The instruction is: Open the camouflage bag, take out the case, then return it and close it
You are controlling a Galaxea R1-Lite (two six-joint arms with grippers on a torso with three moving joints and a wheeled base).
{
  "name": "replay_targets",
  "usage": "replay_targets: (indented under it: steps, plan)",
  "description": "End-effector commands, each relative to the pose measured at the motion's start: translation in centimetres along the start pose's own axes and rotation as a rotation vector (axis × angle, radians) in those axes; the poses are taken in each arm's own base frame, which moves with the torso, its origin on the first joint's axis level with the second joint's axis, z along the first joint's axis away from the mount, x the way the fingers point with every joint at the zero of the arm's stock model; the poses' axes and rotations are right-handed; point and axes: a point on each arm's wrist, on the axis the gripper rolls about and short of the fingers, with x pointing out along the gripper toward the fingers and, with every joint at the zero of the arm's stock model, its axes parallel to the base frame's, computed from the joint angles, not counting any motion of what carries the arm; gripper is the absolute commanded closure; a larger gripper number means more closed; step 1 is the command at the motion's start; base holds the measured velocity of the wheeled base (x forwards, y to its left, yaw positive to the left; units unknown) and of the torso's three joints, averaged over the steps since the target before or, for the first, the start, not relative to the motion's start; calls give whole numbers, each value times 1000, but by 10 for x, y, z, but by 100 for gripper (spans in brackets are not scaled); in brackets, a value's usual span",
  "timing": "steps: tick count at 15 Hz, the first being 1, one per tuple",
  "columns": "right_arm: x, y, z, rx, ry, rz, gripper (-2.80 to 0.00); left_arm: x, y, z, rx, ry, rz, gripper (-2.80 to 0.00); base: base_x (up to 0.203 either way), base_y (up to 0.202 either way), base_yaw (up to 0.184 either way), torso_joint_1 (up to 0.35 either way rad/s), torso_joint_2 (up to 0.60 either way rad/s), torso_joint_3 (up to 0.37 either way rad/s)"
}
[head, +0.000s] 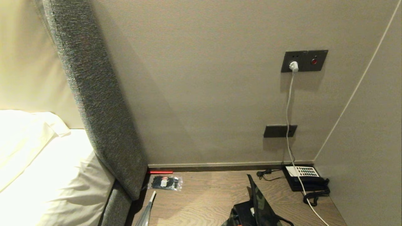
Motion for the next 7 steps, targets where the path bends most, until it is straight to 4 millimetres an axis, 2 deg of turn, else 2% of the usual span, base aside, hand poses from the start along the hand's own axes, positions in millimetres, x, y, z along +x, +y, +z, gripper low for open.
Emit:
replay_targets:
  steps: [1,7]
  plan:
    - [0,0,0,4,4,-3,0,0,0,0,0,1,1,0,0,0,0,0,0,0]
    - [0,0,0,1,2,2,0,0,0,0,0,0,2,0,0,0,0,0,0,0]
